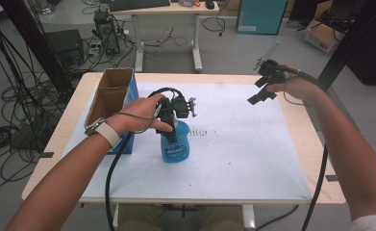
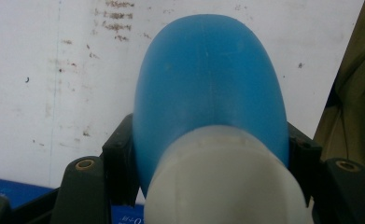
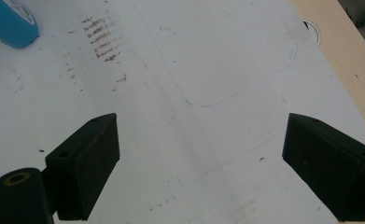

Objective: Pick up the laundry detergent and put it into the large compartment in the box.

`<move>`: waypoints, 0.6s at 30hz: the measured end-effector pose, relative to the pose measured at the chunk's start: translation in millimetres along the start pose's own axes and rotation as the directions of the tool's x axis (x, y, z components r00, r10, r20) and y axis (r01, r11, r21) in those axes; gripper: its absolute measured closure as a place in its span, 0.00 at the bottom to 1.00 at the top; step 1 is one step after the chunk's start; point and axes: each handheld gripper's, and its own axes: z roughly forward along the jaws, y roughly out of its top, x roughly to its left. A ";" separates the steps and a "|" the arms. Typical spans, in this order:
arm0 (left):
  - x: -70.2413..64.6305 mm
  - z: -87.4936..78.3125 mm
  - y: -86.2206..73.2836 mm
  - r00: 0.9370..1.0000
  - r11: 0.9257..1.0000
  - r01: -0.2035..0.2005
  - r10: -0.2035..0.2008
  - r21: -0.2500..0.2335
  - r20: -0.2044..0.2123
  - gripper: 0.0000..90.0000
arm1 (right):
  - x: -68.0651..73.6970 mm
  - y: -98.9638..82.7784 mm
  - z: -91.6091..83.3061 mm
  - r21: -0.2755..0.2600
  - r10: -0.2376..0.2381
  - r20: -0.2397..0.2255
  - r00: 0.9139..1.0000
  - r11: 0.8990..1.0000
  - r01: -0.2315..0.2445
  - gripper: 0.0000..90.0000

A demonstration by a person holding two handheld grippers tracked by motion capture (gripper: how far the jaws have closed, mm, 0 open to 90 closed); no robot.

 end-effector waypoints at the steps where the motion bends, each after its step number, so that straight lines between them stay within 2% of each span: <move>1: 0.1 0.0 -0.1 1.000 1.000 0.000 0.000 -0.001 0.000 0.42 | 0.1 0.0 0.0 0.000 0.000 0.001 1.000 1.000 0.000 0.12; 18: 0.6 0.0 -0.1 1.000 1.000 0.001 -0.001 0.000 0.002 0.42 | -0.1 0.4 0.7 0.000 -0.001 -0.003 1.000 1.000 0.001 0.12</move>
